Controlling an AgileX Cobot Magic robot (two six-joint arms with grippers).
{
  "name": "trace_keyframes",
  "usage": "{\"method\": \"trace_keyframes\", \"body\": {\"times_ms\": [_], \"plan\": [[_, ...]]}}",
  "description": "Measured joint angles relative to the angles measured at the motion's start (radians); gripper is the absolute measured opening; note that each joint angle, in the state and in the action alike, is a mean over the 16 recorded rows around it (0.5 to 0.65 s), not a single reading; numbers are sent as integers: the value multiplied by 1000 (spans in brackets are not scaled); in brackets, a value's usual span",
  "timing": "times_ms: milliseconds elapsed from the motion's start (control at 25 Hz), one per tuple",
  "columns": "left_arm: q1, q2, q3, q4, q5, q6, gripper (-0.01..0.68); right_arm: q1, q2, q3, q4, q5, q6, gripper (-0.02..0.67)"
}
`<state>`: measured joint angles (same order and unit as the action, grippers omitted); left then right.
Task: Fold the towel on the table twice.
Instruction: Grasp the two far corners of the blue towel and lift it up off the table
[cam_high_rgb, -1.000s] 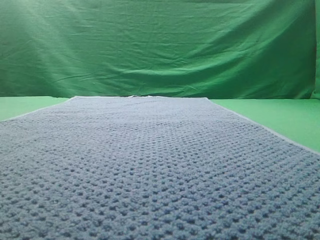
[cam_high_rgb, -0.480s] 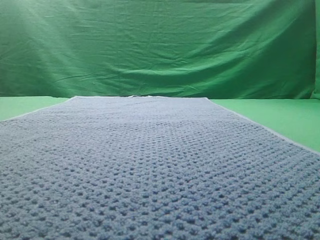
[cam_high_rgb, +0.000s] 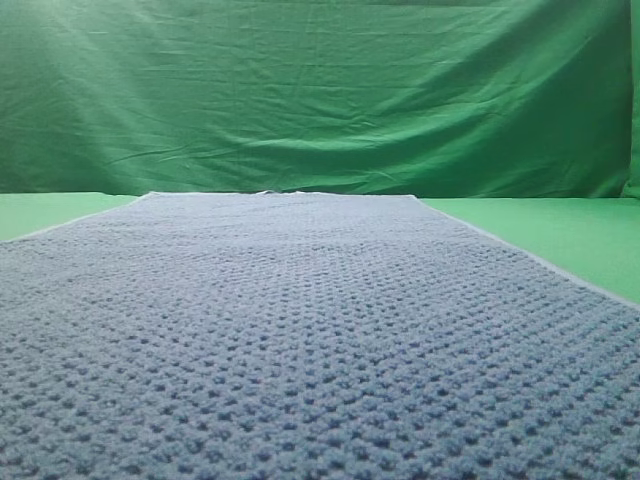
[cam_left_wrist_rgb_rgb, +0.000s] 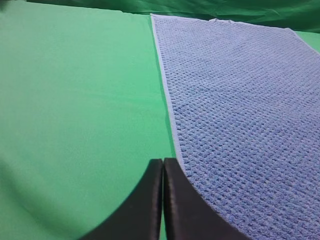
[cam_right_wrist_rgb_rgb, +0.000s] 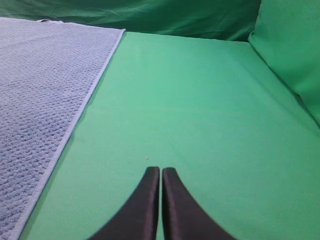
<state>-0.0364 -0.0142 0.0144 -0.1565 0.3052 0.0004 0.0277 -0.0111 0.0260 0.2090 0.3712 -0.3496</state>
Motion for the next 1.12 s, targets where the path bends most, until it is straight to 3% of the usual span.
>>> {"method": "trace_keyframes", "body": {"times_ms": [680, 880, 1120], "plan": [[0, 0, 0, -25, -357, -17, 0, 0, 0, 0, 61, -296, -6, 0], [0, 2, -35, -42, -329, -45, 0, 0, 0, -28, 95, -341, 5, 0], [0, 45, -153, -61, -183, -78, 0, 0, 38, -130, 130, -300, 19, 0]]}}
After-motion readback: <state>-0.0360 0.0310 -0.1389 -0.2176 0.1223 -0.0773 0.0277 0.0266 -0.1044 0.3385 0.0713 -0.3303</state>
